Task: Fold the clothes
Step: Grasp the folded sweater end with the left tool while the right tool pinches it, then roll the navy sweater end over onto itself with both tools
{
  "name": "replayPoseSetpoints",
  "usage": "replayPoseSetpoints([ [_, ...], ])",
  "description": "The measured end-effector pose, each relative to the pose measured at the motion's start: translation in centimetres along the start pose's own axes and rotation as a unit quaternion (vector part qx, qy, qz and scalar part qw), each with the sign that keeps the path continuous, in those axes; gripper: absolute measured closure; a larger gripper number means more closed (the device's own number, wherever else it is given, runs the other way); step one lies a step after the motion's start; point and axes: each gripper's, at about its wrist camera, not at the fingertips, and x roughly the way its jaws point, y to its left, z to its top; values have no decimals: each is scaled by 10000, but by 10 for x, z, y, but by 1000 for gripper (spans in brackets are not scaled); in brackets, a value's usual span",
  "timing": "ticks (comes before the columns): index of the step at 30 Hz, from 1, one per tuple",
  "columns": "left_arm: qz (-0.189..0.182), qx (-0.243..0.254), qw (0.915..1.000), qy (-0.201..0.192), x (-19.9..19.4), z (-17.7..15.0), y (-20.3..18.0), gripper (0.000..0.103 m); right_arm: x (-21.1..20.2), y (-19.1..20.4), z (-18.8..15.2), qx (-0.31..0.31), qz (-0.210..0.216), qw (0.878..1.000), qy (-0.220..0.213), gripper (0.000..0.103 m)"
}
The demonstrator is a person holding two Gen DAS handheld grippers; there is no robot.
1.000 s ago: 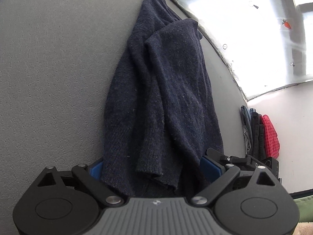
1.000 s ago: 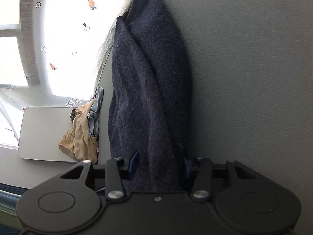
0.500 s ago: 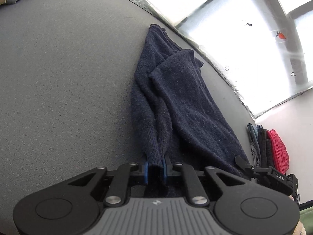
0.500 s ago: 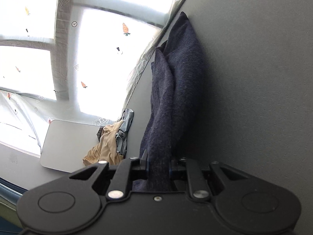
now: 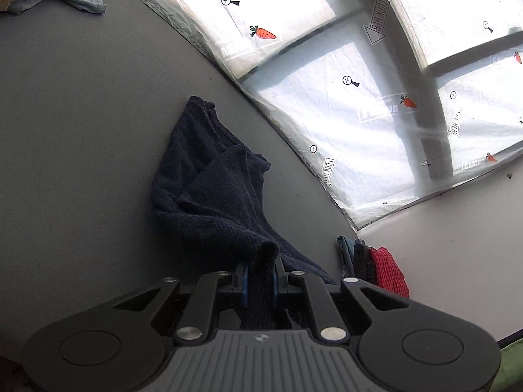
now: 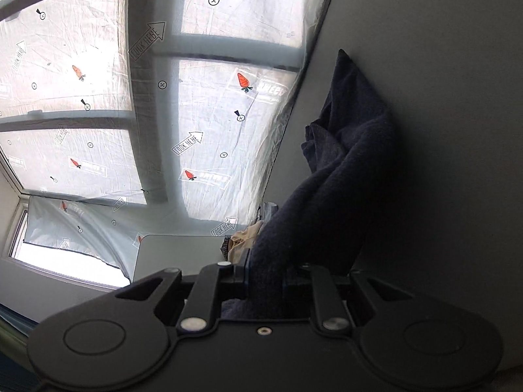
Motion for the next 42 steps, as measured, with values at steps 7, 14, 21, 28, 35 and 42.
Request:
replayPoseSetpoints([
  [7, -69, -43, 9998, -164, 11, 17, -2, 89, 1, 2, 13, -115, 27, 9999, -6, 86],
  [14, 26, 151, 9994, -309, 38, 43, -14, 89, 18, -1, 39, -120, 87, 9998, -144, 86],
  [21, 55, 226, 9990, -378, 81, 87, -16, 89, 58, 0, 84, -205, 46, 9995, -221, 86],
  [28, 198, 7, 9995, -254, 156, 148, -7, 88, 115, -20, 147, 304, -105, 9993, -196, 85],
  [35, 1198, 153, 9926, 152, 219, 181, 8, 86, 161, -54, 190, 1388, -675, 9880, -13, 62],
  [42, 1410, 323, 9893, -195, 199, 184, 4, 51, 158, -48, 191, 1434, -404, 9888, -136, 41],
])
